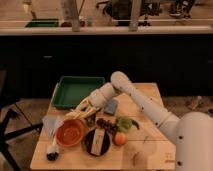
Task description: Place banana in metal cup
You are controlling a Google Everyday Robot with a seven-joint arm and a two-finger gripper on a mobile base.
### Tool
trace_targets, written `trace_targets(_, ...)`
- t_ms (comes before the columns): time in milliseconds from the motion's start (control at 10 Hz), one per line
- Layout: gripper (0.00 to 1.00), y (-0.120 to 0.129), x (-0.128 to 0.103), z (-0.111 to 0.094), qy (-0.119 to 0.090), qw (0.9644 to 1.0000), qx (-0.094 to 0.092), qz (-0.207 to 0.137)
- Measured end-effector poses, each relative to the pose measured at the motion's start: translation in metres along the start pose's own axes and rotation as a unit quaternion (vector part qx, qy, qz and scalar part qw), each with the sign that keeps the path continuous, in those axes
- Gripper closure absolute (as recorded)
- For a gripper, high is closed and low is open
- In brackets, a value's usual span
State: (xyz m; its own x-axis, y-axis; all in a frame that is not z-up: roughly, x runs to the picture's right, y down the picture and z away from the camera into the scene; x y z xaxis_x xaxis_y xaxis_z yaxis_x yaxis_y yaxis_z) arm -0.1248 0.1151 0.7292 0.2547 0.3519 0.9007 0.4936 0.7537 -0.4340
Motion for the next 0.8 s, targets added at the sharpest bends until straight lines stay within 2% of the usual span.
trace_targets(300, 1.00, -0.003, 0.009, 0.002, -0.028, 0.9994, 0.013, 0.015)
trace_targets(800, 1.00, -0.001, 0.029, -0.006, -0.057, 0.9970, 0.039, 0.033)
